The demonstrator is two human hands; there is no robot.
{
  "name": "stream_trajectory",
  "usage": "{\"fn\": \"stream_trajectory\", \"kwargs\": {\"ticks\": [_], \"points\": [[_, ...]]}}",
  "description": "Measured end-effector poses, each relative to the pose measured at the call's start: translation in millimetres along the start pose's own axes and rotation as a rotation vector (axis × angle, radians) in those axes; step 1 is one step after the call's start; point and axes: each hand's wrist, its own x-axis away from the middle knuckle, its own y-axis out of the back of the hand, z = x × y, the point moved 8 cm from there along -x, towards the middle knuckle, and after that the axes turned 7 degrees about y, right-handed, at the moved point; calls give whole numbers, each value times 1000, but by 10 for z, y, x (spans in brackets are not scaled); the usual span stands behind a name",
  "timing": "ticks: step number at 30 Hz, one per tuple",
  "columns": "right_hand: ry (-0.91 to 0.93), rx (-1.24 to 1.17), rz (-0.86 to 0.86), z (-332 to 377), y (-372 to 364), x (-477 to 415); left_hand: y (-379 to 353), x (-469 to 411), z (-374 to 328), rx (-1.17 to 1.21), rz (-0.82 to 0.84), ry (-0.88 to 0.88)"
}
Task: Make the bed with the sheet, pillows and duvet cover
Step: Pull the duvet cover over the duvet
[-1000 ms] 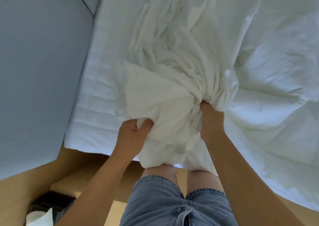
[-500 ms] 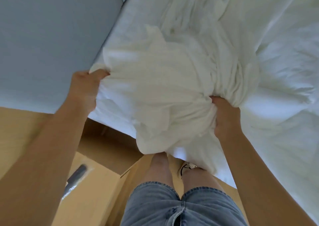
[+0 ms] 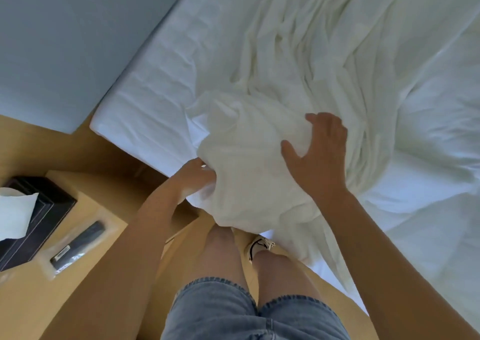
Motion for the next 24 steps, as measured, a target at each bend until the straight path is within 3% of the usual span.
{"fn": "stream_trajectory", "kwargs": {"ticks": [3,5,7,9,11,12,15,17,18,21,22,24], "points": [[-16,305,257,178,-559,-313,-33,-100,-245,-89,58,-33],[-62,416,329,166,-744,-505,-123,-117,-357,-193,20,-115],[-118,291,233,83,-660,-653,-58,-103,-358,-185,-77,-214],[-235,109,-50,-123,-254,-663,216,-110,-216,-84,-176,-245],[-350,72,-263,-356,155,-447,382,-163,-61,-12,-115,-227],[-401,112,-255,-439,240,-311,379,-185,-32,-2,-25,-212],[-409,172,21,-468,45,-66,220,-233,-70,-257,301,-122],[-360,140,168,-373,-152,-66,260,-323,-250,-384,356,-87],[-346,133,189,-348,-182,-114,330,-389,-456,-314,321,-106],[-338,48,-10,-320,-3,-368,524,-609,-1260,74,80,-191],[-345,29,-142,-342,118,-457,461,-667,-1521,82,37,-221],[-388,124,-320,-482,291,-617,142,-695,-1929,-174,-5,-312]]}}
